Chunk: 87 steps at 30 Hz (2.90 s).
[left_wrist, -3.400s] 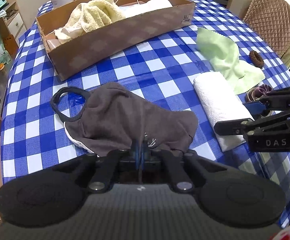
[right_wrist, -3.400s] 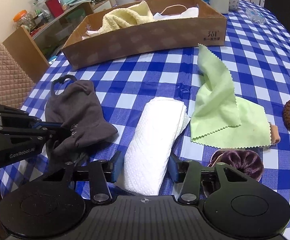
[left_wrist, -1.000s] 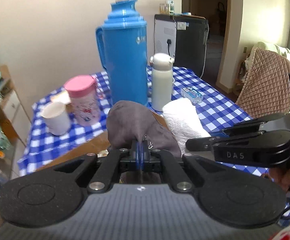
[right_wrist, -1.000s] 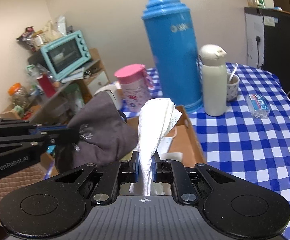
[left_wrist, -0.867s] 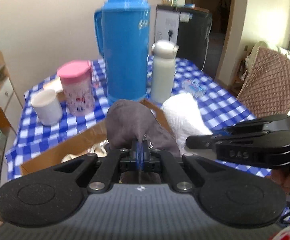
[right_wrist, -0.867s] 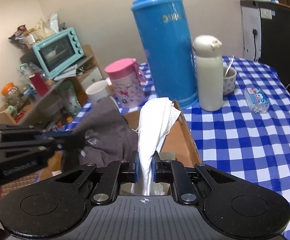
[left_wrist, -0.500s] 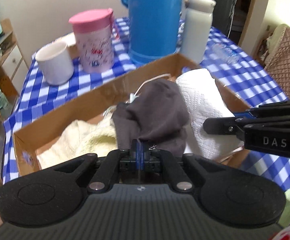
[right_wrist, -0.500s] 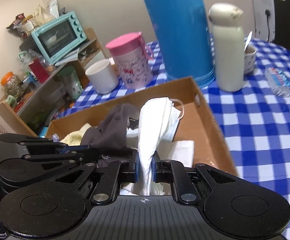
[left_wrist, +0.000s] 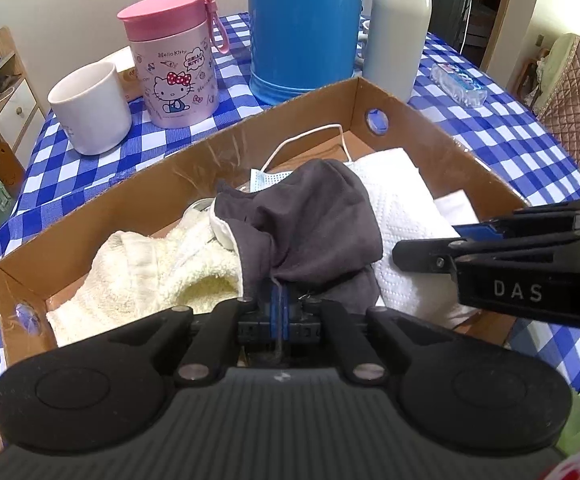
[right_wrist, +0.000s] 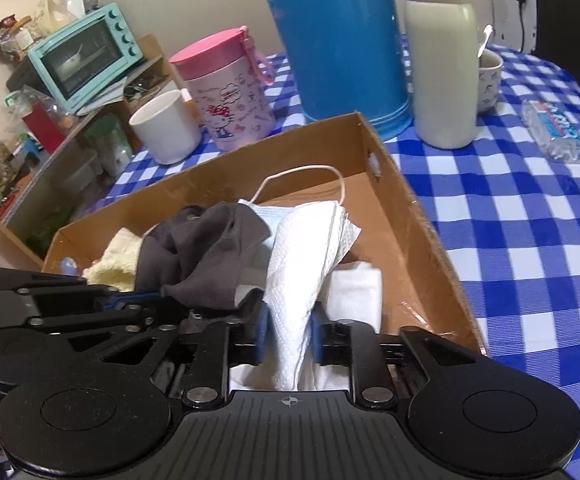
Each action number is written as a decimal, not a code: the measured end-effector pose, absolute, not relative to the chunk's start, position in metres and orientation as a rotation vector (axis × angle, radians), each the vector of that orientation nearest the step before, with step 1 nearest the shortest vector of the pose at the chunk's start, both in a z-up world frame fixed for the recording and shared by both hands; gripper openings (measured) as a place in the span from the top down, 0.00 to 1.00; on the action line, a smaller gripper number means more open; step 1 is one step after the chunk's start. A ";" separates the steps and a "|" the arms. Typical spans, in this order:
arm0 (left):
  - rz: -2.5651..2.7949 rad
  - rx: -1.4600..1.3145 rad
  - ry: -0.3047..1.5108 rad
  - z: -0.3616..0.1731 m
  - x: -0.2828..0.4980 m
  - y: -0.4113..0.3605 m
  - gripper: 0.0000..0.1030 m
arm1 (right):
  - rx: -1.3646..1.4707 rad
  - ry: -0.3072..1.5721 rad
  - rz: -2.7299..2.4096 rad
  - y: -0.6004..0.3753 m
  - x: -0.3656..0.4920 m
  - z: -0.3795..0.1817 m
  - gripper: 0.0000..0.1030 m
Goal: Organize soft objects
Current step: 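Lower the mask and towel into the tray and open both grippers, then move both tools back over the green cloth and purple scrunchie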
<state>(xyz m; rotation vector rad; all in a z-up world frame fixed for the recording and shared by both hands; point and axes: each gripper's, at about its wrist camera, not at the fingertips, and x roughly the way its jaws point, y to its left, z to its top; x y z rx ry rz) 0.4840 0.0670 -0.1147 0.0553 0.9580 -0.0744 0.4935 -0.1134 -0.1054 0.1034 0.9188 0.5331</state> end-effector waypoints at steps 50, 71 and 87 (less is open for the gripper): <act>0.017 0.036 0.858 0.008 0.258 0.036 0.64 | 0.172 0.752 0.529 -0.199 0.281 0.014 0.36; -0.021 0.052 0.901 0.000 0.201 0.000 0.64 | 0.179 0.817 0.498 -0.232 0.202 0.006 0.36; -0.059 0.063 0.959 -0.018 0.183 -0.021 0.64 | 0.173 0.878 0.461 -0.249 0.169 -0.013 0.36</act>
